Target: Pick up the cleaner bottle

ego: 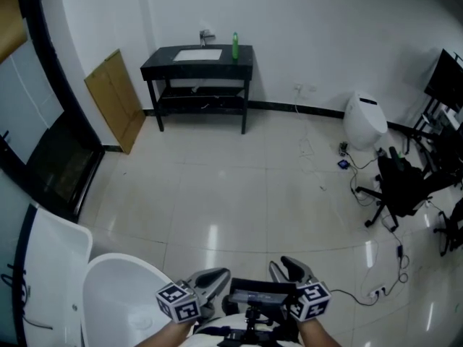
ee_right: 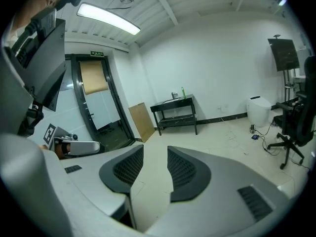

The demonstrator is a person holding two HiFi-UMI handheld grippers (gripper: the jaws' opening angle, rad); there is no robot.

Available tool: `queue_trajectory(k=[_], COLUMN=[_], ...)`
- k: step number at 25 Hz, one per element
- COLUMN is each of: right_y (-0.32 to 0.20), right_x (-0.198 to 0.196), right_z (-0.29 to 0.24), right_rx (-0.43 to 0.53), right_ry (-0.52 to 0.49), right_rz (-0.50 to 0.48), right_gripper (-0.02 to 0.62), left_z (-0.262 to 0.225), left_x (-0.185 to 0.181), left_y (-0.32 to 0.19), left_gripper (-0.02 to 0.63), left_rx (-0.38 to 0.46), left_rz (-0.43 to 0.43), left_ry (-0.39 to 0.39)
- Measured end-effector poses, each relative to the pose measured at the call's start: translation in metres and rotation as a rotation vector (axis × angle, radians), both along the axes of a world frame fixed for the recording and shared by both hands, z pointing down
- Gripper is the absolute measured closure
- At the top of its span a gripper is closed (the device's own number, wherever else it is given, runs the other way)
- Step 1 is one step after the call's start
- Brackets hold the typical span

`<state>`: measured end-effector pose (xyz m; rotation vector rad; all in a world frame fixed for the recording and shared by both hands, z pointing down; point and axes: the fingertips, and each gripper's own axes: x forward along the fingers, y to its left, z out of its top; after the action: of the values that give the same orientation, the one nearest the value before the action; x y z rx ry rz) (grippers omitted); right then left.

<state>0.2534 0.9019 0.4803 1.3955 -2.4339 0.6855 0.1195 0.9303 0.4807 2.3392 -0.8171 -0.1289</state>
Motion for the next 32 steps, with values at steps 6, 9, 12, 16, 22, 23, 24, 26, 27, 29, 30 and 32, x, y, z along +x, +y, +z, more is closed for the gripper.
queue_trajectory(k=[6,9,12,16,22,23,24,26,27,29,30,32], right_y=[-0.067,-0.112,-0.160,-0.226,-0.295,-0.304,-0.311,-0.322,-0.327,-0.337,-0.342,-0.352], right_x=[-0.006,-0.012,-0.012,-0.002,0.020,0.021,0.022,0.021,0.019,0.014,0.010,0.000], right_z=[0.013,0.015,0.011,-0.004,-0.005,-0.004,-0.003,0.001,0.003,0.008,0.011,0.015], right_rx=[-0.011,0.003,0.009,0.025,0.031,0.021,0.011,-0.002,-0.008,-0.019,-0.021,-0.025], right_ry=[-0.015,-0.034,-0.053,-0.065,-0.056,-0.060,-0.063,-0.069,-0.070,-0.074,-0.075,-0.079], right_rz=[-0.071,-0.112,-0.140,-0.165,-0.191,-0.192,-0.194,-0.199,-0.203,-0.213,-0.218,-0.226], right_gripper=[0.436,0.436,0.436,0.436,0.436,0.436,0.436,0.436,0.436,0.436,0.436,0.436], left_z=[0.007,0.008,0.002,-0.010,-0.019,-0.021,-0.022,-0.022,-0.021,-0.017,-0.015,-0.011], left_x=[-0.006,-0.012,-0.014,-0.001,0.028,0.030,0.031,0.029,0.026,0.020,0.016,0.008], left_y=[-0.054,-0.092,-0.135,-0.199,-0.273,-0.282,-0.290,-0.303,-0.308,-0.319,-0.324,-0.335], left_gripper=[0.561,0.561,0.561,0.561,0.561,0.561,0.561,0.561,0.561,0.561,0.561,0.561], left_rx=[-0.018,-0.015,-0.015,-0.006,-0.001,0.001,0.001,-0.004,-0.010,-0.026,-0.031,-0.036], left_rz=[-0.083,-0.122,-0.160,-0.167,-0.176,-0.176,-0.177,-0.184,-0.190,-0.203,-0.205,-0.199], left_ry=[-0.018,-0.029,-0.025,-0.011,-0.024,-0.030,-0.034,-0.033,-0.033,-0.035,-0.035,-0.032])
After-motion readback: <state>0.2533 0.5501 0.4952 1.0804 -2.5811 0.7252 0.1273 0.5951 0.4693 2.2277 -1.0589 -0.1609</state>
